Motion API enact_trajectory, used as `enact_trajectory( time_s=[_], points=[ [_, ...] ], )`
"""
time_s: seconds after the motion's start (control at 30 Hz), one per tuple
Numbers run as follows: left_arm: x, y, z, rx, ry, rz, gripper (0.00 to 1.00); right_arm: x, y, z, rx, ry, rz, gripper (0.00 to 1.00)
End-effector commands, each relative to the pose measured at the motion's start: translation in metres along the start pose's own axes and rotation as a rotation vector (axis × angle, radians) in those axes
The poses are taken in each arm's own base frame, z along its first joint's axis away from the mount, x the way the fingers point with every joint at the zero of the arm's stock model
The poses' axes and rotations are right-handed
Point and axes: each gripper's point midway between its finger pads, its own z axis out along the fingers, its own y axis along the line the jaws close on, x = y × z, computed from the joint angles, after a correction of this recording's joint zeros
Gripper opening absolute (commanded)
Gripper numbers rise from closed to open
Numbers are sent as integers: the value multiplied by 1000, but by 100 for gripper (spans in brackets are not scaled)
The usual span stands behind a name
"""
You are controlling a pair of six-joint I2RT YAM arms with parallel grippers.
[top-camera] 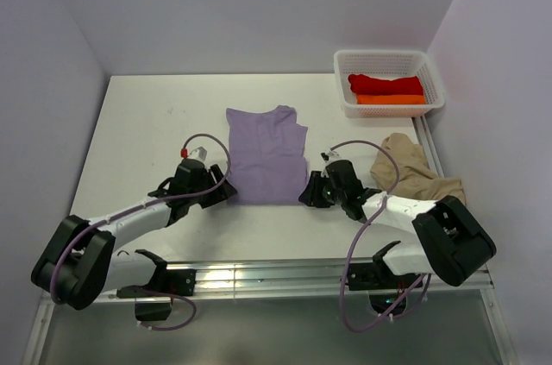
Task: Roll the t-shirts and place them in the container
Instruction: Fold the tshirt
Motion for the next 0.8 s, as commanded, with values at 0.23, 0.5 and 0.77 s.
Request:
enact_trajectory(
  time_s=[0.23, 0.5, 0.77],
  points=[
    [15, 2, 4, 25, 35, 34, 55, -2, 2, 5, 7, -15, -13, 34],
    [20, 4, 7, 23, 53, 33, 34, -2, 3, 6, 10, -9, -13, 13],
    [18, 1, 5, 10, 69, 34, 0, 1, 7, 3, -14, 5, -13, 0]
  ],
)
